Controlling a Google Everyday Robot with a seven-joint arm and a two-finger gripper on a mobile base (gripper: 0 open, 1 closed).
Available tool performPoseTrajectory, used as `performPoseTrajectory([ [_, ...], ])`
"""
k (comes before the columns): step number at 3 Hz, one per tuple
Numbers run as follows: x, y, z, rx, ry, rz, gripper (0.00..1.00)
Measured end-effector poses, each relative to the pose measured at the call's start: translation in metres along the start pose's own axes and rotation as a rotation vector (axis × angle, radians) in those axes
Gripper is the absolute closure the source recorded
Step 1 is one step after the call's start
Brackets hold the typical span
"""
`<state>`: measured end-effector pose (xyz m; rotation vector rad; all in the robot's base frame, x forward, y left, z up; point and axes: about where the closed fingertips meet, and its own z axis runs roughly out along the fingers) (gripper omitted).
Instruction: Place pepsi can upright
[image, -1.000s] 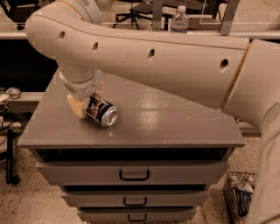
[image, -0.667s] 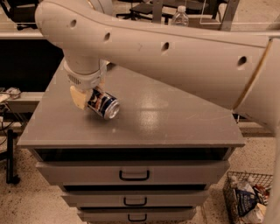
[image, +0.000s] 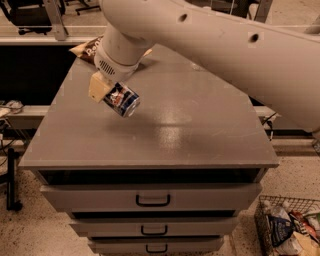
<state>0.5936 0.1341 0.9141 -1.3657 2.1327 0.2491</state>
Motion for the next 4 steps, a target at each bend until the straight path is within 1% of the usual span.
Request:
performPoseTrajectory([
  [1, -0.012, -0.015, -0.009, -0.062, -0.199, 0.005, 1.00],
  [2, -0.018, -0.027, -0.023, -0.110, -0.402, 0.023, 1.00],
  [3, -0.012, -0.033, -0.040, -0.148, -0.572, 0.024, 1.00],
  [4, -0.012, -0.026, -0.052, -0.133, -0.607, -0.050, 1.00],
])
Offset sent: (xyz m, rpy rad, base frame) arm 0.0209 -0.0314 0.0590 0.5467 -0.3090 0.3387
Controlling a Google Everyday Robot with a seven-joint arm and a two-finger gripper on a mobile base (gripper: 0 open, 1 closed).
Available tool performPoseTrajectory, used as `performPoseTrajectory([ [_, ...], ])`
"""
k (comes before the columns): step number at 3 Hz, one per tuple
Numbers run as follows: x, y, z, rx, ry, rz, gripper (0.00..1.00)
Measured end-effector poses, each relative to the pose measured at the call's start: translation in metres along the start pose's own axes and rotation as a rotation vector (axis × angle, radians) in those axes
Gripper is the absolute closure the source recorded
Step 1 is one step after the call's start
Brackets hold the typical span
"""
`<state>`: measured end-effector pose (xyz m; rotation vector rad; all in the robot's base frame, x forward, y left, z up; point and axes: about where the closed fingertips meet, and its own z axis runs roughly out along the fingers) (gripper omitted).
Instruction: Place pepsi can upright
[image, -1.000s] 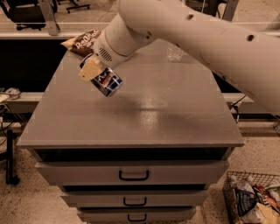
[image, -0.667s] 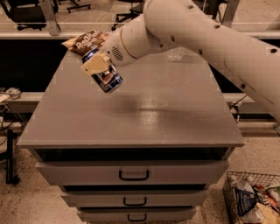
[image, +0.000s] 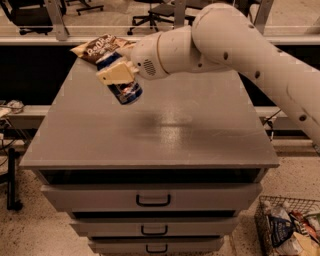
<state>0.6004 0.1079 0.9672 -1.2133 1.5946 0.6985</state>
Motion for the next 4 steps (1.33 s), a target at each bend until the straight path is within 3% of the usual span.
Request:
performPoseTrajectory([
  [1, 0.004, 0.003, 0.003, 0.002, -0.024, 0.011, 1.00],
  [2, 0.020, 0.007, 0.002, 0.028, -0.096, 0.027, 1.00],
  [4, 0.045, 0.002, -0.018, 0.097, -0.228, -0.048, 1.00],
])
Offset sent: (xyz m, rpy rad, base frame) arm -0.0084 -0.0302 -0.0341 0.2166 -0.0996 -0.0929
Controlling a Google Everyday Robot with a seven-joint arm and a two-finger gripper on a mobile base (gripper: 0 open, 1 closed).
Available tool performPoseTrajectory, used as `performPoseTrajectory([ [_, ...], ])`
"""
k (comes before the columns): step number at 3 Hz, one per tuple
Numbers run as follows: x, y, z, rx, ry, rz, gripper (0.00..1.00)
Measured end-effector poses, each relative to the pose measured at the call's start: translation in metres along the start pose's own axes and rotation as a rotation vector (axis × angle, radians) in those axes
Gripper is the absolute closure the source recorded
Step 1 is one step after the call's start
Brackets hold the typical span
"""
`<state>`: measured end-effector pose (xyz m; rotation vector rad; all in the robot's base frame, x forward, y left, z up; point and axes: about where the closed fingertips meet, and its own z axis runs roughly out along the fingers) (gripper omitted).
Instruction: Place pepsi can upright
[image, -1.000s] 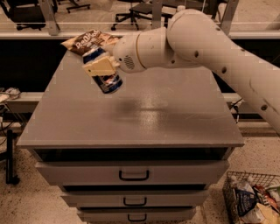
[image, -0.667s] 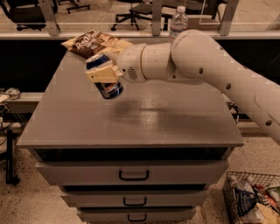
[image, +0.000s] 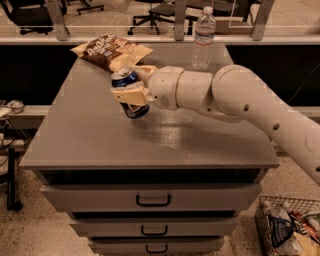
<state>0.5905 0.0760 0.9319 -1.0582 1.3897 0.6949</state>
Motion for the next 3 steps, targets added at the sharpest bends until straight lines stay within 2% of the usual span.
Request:
performPoseTrajectory([
  [1, 0.011, -0.001, -0.011, 0.003, -0.055, 0.011, 0.84],
  [3, 0.027, -0.002, -0.028, 0.013, -0.146, 0.054, 0.36],
])
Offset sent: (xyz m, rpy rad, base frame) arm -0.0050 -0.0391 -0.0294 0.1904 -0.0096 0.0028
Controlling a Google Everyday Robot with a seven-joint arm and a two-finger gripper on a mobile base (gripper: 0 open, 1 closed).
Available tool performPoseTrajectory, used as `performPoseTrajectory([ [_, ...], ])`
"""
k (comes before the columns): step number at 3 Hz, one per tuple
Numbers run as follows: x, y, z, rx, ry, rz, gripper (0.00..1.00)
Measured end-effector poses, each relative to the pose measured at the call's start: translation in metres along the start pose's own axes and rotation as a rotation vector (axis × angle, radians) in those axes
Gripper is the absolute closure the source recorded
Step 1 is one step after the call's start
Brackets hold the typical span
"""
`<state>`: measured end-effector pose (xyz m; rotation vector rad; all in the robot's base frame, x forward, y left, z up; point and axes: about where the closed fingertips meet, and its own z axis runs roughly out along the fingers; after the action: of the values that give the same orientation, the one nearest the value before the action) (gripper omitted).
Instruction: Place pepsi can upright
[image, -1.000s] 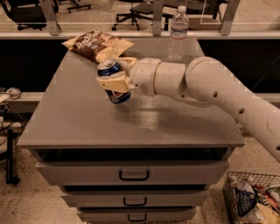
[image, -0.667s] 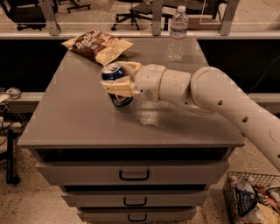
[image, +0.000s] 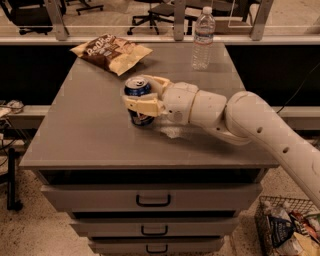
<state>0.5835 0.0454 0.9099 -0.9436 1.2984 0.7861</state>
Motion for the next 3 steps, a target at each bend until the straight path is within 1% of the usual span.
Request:
performPoseTrajectory([
  [1, 0.002, 0.000, -0.011, 0.012, -0.015, 0.008, 0.12],
  [2, 0.001, 0.000, -0.023, 0.026, -0.012, 0.007, 0.00],
  [3, -0.007, -0.004, -0.045, 0.049, 0.028, -0.010, 0.00],
])
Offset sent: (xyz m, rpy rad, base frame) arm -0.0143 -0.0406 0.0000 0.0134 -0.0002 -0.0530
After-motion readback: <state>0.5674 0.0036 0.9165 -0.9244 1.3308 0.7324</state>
